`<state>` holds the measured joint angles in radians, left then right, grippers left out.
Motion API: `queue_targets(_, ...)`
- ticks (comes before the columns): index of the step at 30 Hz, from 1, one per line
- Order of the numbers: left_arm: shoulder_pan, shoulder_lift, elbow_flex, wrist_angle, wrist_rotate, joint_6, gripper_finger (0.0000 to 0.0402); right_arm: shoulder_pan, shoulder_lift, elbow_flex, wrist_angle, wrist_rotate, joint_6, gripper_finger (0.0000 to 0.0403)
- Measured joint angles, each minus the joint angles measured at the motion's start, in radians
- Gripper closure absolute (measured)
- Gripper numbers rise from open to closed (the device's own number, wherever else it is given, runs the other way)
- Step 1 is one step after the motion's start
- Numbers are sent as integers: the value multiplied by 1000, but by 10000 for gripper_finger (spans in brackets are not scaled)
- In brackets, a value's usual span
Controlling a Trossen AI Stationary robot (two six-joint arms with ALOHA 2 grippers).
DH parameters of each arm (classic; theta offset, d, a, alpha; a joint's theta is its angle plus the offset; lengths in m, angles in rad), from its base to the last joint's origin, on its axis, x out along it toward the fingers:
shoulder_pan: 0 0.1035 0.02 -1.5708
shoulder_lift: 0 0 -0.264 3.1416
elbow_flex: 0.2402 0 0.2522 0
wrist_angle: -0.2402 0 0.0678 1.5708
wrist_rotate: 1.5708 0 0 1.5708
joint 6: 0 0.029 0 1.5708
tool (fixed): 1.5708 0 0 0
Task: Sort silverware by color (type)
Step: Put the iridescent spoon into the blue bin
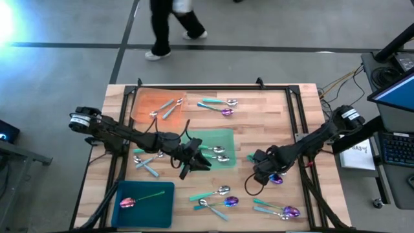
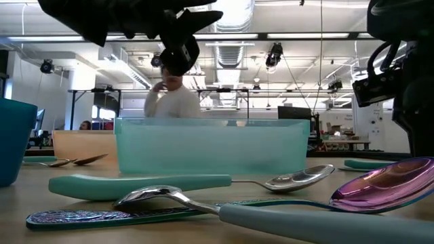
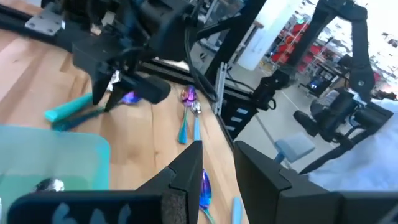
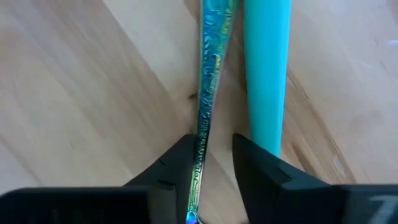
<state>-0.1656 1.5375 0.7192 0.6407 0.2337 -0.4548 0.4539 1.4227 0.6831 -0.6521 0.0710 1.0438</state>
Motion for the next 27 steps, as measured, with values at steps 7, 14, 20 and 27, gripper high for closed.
queue_targets(7,2,0,27,-140,-6,-2,326,0,1,-1,12,-8,-34,386)
queue_targets(14,-29,0,28,-171,-15,-10,326,0,-14,-3,23,-12,-44,389)
queue_targets(20,-87,7,15,-173,-66,8,326,1,-51,42,66,-4,-127,390)
queue_targets(27,-135,30,17,-116,-206,152,326,0,-77,100,248,159,-329,391)
